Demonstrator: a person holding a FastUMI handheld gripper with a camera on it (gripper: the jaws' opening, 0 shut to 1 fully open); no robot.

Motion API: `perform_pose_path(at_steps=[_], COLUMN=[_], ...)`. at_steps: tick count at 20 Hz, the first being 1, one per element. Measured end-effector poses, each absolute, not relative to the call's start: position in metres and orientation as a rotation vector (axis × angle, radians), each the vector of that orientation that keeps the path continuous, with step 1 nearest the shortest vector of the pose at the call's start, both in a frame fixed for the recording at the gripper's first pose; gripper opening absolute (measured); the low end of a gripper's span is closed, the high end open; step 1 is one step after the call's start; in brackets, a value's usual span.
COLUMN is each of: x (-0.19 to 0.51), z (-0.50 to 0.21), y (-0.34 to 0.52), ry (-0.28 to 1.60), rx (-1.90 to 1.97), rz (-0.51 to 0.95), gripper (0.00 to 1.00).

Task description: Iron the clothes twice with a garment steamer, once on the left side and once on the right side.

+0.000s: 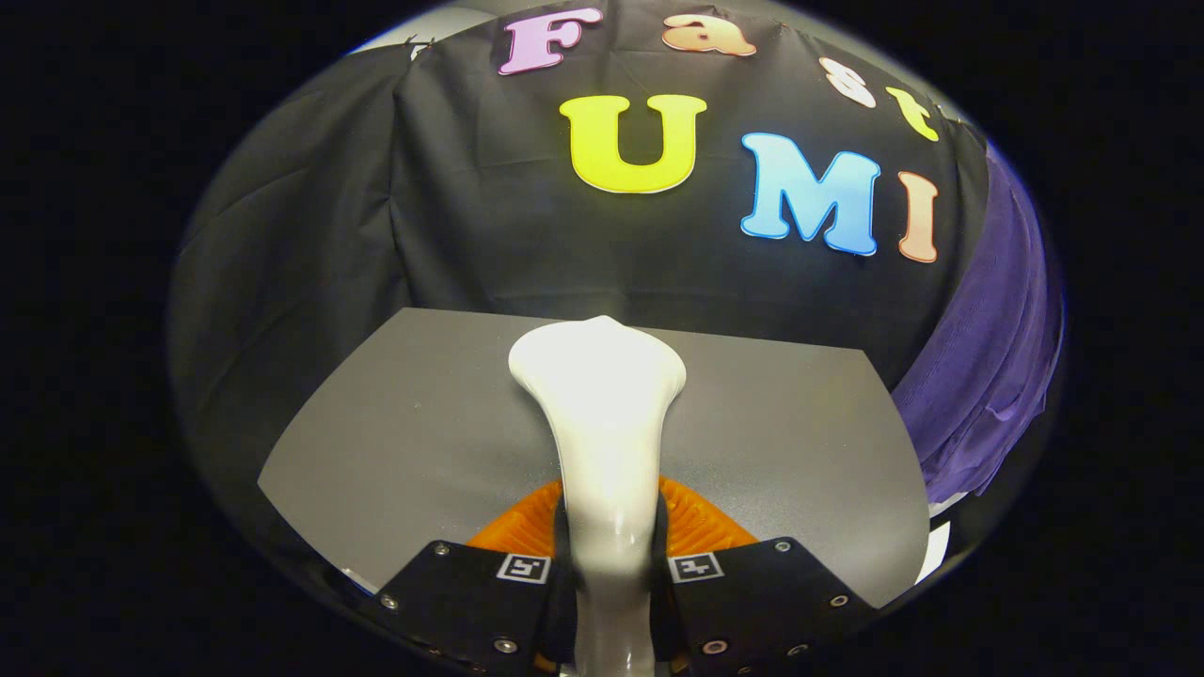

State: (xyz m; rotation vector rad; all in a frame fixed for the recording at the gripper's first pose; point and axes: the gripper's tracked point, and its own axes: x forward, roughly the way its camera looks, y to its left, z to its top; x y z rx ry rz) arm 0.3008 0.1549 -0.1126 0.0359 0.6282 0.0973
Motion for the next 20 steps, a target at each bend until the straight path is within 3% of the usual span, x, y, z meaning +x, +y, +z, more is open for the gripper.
perform_pose_path(at_steps=[13, 20], x=[0.235, 0.177], z=[-0.039, -0.004], y=[0.118, 0.049], ry=[0.32, 0.143], rx=[-0.042, -0.064], rz=[-0.01, -0.125], gripper=[0.3, 0.3])
